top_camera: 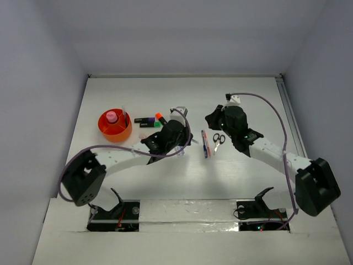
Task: Sort the stationery into containers
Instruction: Pick up the pen from the center of the board.
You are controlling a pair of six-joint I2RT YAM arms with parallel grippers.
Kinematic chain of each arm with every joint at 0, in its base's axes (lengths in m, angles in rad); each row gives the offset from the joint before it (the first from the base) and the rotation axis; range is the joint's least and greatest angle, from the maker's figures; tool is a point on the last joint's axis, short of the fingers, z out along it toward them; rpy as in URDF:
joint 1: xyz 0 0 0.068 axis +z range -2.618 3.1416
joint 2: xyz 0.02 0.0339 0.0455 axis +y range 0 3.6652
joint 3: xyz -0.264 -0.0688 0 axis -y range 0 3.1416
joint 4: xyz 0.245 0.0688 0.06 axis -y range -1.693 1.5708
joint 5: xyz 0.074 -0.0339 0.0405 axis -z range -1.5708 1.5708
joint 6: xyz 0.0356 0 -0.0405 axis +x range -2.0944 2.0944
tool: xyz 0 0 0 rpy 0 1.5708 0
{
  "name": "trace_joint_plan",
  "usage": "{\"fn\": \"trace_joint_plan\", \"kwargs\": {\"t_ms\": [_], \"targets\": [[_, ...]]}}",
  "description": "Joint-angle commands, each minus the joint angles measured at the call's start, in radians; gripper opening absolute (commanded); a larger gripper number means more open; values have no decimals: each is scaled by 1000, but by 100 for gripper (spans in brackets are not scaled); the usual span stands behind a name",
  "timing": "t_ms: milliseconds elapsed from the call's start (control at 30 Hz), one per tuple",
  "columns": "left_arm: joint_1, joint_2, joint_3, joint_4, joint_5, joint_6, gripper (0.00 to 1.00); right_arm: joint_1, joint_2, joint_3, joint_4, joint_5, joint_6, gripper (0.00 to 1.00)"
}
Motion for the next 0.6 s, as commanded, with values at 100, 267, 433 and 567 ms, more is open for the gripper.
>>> {"fn": "trace_joint_plan", "kwargs": {"t_ms": [100,267,433,567], "targets": [[-4,152,121,70,-63,-8,14,-42,-91,-46,-189,-27,-87,0],[-4,247,198,-20,-164,-99,32,-51,-81,-64,-230,-42,-103,8],[-4,318,249,-95,-215,-182,40,-51,-71,-64,-218,-113,-106,20],[-4,344,250,-115,-261,-212,43,-51,-72,-72,-206,-134,-109,23]]}}
